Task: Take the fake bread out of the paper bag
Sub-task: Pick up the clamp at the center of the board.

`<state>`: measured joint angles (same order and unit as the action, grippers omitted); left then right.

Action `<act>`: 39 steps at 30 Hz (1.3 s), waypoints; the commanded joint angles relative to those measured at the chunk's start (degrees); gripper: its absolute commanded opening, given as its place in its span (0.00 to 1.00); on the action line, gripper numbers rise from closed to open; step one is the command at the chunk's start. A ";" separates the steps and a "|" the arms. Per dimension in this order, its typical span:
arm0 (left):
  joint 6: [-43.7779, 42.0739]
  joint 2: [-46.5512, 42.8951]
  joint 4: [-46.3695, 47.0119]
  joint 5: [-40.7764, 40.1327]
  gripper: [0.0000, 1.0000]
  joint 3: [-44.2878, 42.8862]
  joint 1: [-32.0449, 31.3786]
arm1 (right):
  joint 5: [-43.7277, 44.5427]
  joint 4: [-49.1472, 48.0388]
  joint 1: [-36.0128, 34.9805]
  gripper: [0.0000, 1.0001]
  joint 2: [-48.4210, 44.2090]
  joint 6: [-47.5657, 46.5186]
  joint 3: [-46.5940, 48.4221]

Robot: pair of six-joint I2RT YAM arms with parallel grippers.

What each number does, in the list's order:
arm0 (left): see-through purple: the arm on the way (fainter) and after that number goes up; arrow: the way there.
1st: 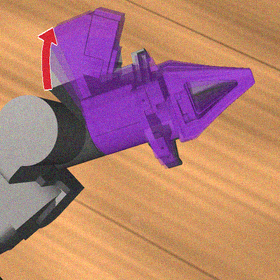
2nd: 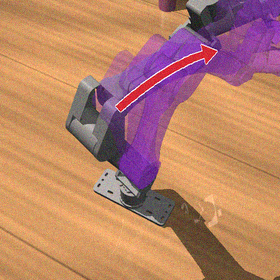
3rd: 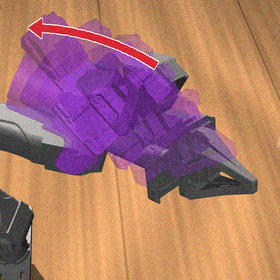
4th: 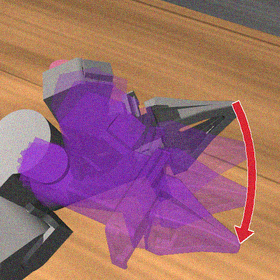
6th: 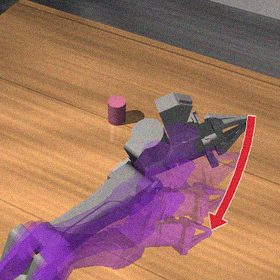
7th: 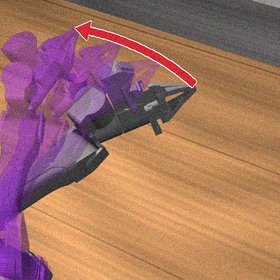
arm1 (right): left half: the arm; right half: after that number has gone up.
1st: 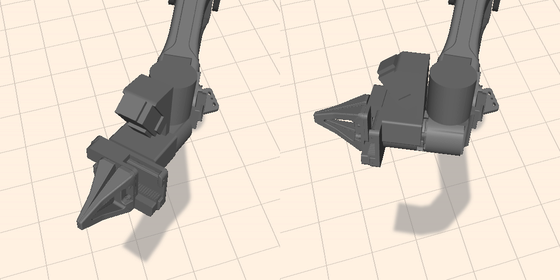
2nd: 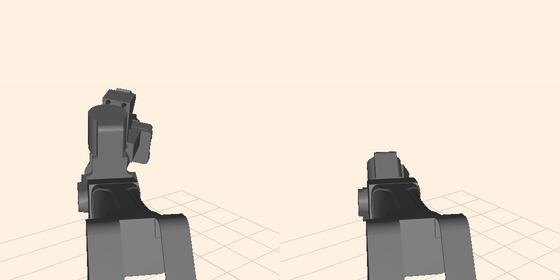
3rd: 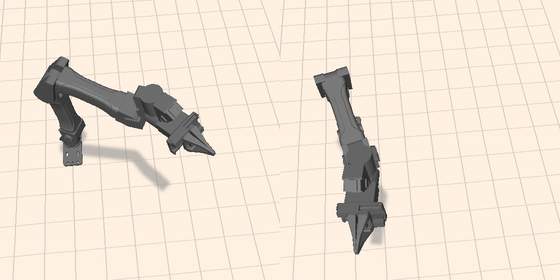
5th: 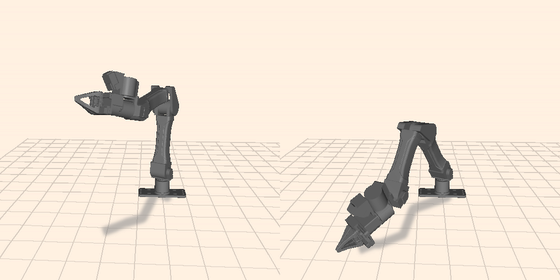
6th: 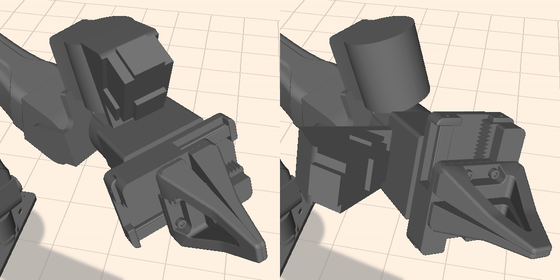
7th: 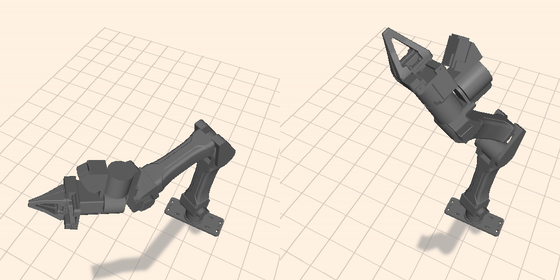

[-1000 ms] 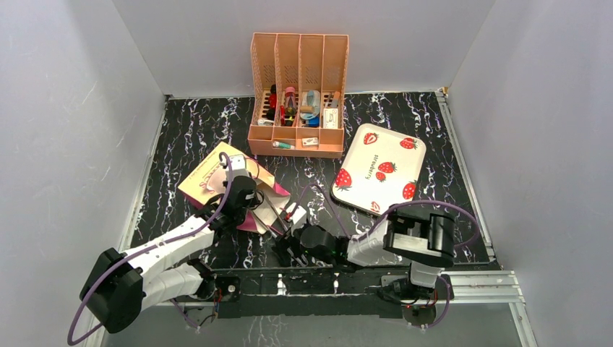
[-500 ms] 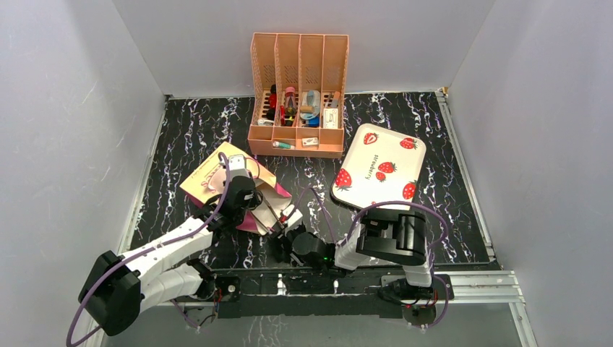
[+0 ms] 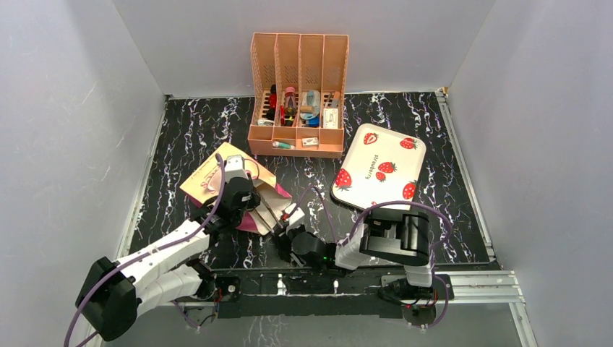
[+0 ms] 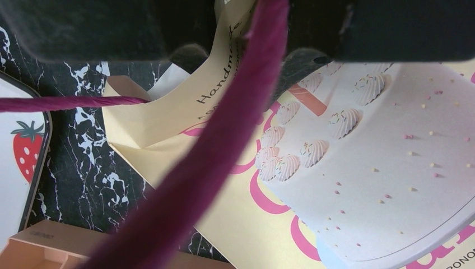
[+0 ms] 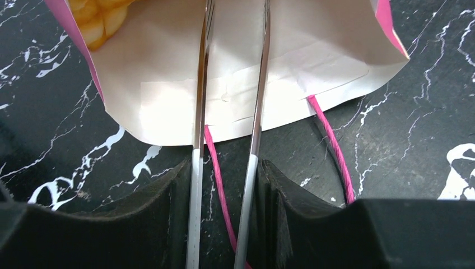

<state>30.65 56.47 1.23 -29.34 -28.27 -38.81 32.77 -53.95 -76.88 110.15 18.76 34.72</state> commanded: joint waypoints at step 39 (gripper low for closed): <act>-0.03 -6.68 -3.44 -4.40 0.22 -2.12 -0.57 | -42.61 20.21 20.17 0.38 -19.43 35.36 4.45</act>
<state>29.65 51.55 -2.66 -31.38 -28.51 -39.18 -2.17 -27.42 -59.57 92.99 46.48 36.67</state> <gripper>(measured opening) 0.212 0.392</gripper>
